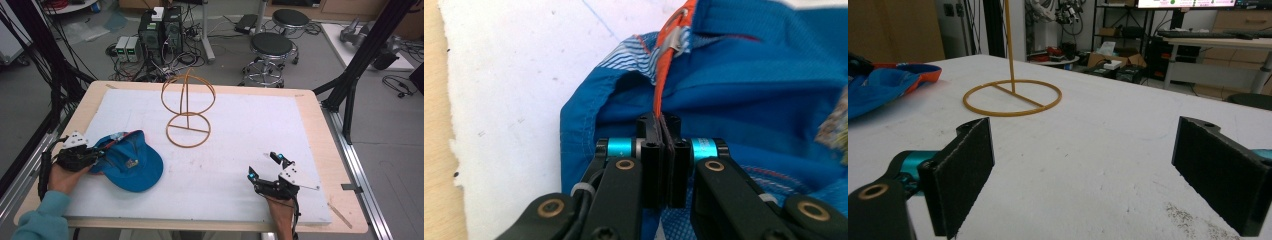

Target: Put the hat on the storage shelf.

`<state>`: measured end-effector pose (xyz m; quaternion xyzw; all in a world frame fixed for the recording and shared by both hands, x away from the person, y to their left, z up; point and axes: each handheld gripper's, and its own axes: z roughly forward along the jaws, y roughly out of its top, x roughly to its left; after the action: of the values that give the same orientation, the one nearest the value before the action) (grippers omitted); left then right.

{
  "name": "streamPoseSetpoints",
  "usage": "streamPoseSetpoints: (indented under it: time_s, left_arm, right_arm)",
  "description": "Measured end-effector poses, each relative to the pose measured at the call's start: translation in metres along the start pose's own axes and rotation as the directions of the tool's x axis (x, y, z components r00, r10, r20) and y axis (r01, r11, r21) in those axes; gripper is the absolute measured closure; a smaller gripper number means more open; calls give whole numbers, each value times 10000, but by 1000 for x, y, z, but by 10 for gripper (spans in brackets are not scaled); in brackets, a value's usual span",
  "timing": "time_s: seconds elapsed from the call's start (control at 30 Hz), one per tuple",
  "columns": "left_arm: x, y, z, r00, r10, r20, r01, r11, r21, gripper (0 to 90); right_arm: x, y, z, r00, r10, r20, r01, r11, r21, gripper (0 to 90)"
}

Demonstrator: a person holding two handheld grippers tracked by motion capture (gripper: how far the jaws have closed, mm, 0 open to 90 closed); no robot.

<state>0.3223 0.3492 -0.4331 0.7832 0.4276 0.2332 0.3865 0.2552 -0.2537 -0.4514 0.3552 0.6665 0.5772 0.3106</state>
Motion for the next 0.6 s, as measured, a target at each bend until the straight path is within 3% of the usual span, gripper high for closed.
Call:
streamPoseSetpoints:
  time_s: [0.17,0.27,0.47,0.6]
  left_arm:
    - [2,1,-6,9991,-393,146,397,9987,-322,881]
    - [4,6,-13,9961,-834,293,853,9938,-713,881]
    - [3,29,-29,9958,-821,404,864,9890,-1204,882]
    - [1,46,-38,9926,-1026,643,1109,9835,-1432,882]
  right_arm:
    - [0,0,0,10000,9,12,-9,10000,-11,88]
    - [-1,0,0,10000,-9,25,9,10000,-36,88]
    - [-1,0,0,10000,89,22,-89,10000,-15,88]
    - [-1,0,0,10000,77,25,-77,10000,-22,88]
